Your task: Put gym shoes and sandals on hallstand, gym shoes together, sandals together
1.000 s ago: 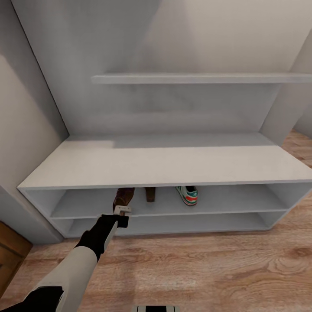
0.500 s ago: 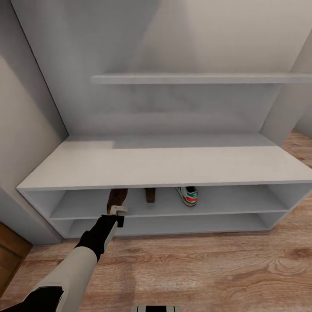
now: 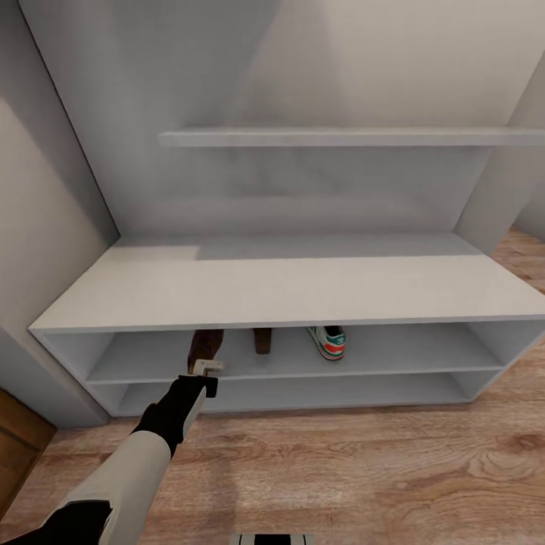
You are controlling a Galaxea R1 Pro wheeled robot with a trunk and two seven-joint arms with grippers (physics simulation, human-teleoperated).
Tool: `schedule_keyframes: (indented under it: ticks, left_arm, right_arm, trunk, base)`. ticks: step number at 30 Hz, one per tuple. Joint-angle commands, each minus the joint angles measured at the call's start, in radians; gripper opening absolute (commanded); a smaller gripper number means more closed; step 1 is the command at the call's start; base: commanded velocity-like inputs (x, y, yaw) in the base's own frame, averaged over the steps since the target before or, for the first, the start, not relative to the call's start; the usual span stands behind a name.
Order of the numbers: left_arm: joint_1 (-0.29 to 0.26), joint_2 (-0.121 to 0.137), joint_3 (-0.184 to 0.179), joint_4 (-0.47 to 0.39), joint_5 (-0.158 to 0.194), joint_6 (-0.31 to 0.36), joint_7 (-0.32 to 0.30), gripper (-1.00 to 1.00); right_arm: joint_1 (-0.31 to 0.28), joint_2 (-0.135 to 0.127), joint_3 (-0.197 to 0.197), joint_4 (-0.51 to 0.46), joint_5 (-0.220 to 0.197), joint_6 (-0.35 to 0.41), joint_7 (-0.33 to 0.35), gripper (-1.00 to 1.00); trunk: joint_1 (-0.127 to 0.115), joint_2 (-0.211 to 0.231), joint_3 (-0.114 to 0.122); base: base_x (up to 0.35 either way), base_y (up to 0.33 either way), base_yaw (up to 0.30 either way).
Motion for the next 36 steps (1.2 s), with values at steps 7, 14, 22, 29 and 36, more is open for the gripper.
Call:
schedule_keyframes:
  ticks: [7, 14, 22, 29, 36]
  left_arm:
    - [0.000, -0.001, 0.006, -0.002, -0.013, 0.006, -0.007, -1.00]
    - [0.000, -0.002, 0.006, -0.002, -0.013, 0.006, -0.007, -1.00]
    - [0.000, 0.000, 0.006, -0.001, -0.013, 0.006, -0.007, -1.00]
    - [0.000, -0.001, 0.006, 0.000, -0.013, 0.006, -0.007, -1.00]
    - [0.000, -0.002, 0.006, 0.000, -0.013, 0.005, -0.007, -1.00]
  right_arm:
    - [0.000, -0.001, -0.005, -0.001, 0.009, -0.003, 0.004, -1.00]
    - [0.000, -0.001, -0.006, -0.001, 0.009, -0.003, 0.004, -1.00]
    - [-0.001, -0.001, -0.005, -0.001, 0.008, -0.003, 0.004, -1.00]
    - [0.000, -0.001, -0.005, -0.001, 0.008, -0.003, 0.004, -1.00]
    - [0.000, -0.001, -0.005, -0.001, 0.008, -0.003, 0.004, -1.00]
  trunk:
    - [0.000, 0.000, -0.001]
    - [0.000, 0.000, -0.001]
    - [0.000, 0.000, -0.001]
    - [0.000, 0.000, -0.001]
    - [0.000, 0.000, -0.001]
  base:
    - [0.054, 0.000, 0.000]
    - [0.087, 0.000, 0.000]
    - [0.167, 0.000, 0.000]
    - [0.041, 0.000, 0.000]
    - [0.005, 0.000, 0.000]
